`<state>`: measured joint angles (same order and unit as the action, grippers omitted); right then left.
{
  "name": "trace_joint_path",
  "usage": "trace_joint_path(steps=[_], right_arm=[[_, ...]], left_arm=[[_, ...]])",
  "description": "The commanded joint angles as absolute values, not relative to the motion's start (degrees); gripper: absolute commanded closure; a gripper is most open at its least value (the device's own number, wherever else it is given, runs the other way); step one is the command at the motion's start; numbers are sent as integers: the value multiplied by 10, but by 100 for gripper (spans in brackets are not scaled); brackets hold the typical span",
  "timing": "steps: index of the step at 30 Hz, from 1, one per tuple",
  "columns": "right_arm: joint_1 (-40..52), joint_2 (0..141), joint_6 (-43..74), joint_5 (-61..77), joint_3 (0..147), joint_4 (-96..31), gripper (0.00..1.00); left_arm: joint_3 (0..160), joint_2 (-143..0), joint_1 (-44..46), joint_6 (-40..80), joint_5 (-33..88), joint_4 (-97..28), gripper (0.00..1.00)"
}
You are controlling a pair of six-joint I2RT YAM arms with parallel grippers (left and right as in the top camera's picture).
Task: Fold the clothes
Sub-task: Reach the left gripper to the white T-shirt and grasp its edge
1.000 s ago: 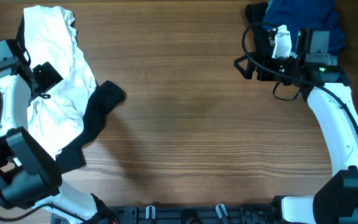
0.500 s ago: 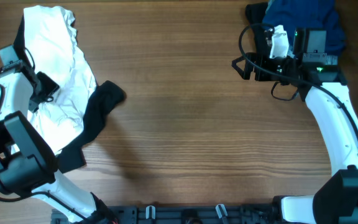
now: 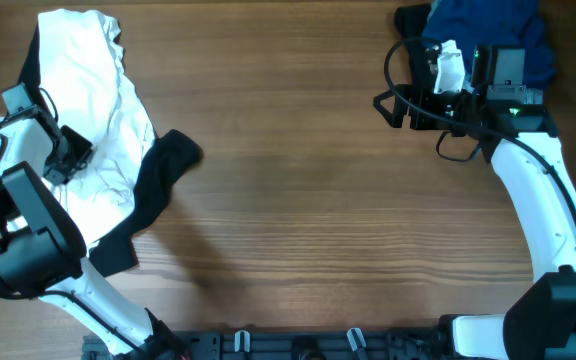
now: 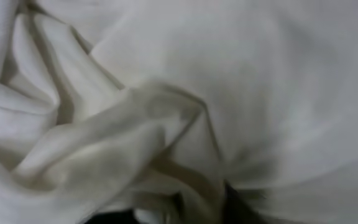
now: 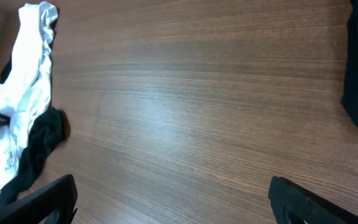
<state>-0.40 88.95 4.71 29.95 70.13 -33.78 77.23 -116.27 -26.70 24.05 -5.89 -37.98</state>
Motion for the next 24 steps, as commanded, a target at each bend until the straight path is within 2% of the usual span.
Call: trace_joint_path(steps=[1, 9, 10, 11, 12, 13, 14, 15, 16, 19, 24], right_arm=[[-2, 897, 46, 294, 716, -333, 0], [-2, 897, 45, 294, 716, -332, 1], [-2, 897, 45, 294, 716, -332, 0], [-2, 897, 46, 294, 716, -332, 1], [-2, 897, 46, 294, 716, -331, 0], [-2, 897, 47, 294, 716, -330, 0], [-2, 897, 47, 294, 716, -330, 1], [-2, 897, 47, 294, 716, -330, 0], [-2, 897, 47, 294, 716, -331, 1], [-2, 897, 49, 294, 716, -331, 0], [-2, 897, 64, 298, 716, -337, 1]], left_arm=[[777, -1169, -268, 244, -22, -380, 96], [844, -1084, -267, 244, 48, -460, 95], [864, -1062, -267, 243, 48, -479, 84], [875, -1048, -267, 243, 50, -487, 68], [886, -1029, -267, 243, 54, -494, 65], [892, -1011, -267, 243, 55, -496, 66], [894, -990, -267, 243, 58, -496, 74], [894, -970, -267, 243, 58, -496, 92], [894, -949, -267, 243, 58, -496, 96], [894, -882, -267, 225, 68, -494, 96], [894, -799, -255, 226, 154, -480, 96]])
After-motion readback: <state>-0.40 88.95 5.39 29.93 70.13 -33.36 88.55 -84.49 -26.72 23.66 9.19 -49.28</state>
